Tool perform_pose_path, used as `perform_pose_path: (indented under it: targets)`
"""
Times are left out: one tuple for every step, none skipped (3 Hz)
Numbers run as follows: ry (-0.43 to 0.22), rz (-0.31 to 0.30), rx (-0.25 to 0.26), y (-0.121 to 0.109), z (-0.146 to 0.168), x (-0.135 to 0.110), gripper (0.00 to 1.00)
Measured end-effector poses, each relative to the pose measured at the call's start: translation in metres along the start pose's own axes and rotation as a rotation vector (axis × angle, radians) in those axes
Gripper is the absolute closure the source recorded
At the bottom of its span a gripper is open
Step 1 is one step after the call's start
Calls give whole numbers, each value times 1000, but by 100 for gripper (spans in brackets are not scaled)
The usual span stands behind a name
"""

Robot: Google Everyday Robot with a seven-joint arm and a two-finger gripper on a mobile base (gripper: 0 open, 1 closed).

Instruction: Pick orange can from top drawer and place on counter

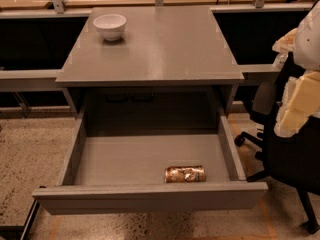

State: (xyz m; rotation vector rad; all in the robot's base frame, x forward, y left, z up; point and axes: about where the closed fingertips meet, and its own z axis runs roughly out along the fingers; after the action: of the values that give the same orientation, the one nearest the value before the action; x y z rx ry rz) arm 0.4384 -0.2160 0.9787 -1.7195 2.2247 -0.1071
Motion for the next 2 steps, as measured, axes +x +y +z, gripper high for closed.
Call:
perform_pose_path:
  targets:
    - [0, 0, 0, 0, 0, 0, 0]
    - [42, -38, 10, 0, 13, -6, 0]
